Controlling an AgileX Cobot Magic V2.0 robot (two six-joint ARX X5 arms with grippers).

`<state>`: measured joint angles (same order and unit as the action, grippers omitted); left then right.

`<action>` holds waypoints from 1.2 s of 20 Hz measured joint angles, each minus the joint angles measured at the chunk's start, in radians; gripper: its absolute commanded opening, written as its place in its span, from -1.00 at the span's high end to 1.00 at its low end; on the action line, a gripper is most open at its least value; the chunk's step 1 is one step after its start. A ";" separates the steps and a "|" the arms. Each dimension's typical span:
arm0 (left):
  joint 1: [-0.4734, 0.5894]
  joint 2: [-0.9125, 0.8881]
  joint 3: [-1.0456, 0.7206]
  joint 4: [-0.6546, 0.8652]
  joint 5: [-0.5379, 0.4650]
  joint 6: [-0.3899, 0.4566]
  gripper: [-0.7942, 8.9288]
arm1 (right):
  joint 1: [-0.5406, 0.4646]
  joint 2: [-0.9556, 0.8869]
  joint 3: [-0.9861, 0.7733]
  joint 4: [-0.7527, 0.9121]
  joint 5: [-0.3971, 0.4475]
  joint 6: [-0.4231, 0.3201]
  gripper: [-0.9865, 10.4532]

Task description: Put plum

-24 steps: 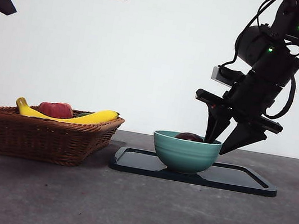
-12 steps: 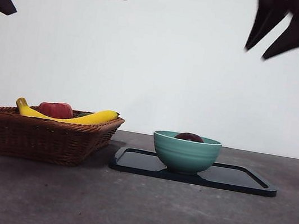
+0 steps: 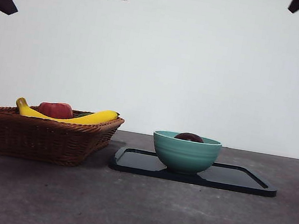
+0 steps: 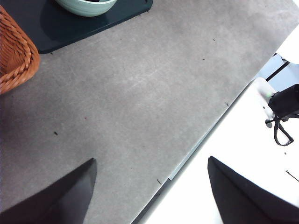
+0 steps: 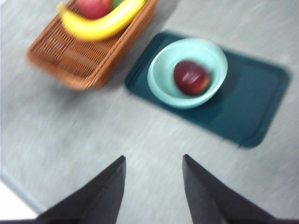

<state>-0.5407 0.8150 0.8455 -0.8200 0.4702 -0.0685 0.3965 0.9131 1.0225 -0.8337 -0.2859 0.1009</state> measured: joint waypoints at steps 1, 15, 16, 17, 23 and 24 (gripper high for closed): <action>0.000 0.000 0.000 0.002 0.000 0.000 0.07 | 0.011 -0.032 -0.033 0.001 -0.001 0.000 0.49; 0.000 0.000 0.000 0.031 0.000 0.000 0.07 | 0.048 -0.202 -0.184 0.004 -0.028 0.012 0.49; 0.000 0.000 0.000 0.031 0.000 0.000 0.07 | 0.048 -0.202 -0.184 0.004 -0.028 0.012 0.49; 0.000 0.000 0.000 0.031 0.000 0.000 0.07 | 0.048 -0.202 -0.184 0.004 -0.028 0.011 0.49; 0.000 0.000 0.000 0.030 0.000 0.000 0.07 | 0.048 -0.202 -0.184 0.004 -0.028 0.012 0.49; 0.000 0.000 0.000 0.030 0.000 0.000 0.07 | 0.048 -0.202 -0.184 0.004 -0.028 0.012 0.49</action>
<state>-0.5407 0.8150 0.8455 -0.7902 0.4702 -0.0689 0.4442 0.7109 0.8387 -0.8299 -0.3141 0.1127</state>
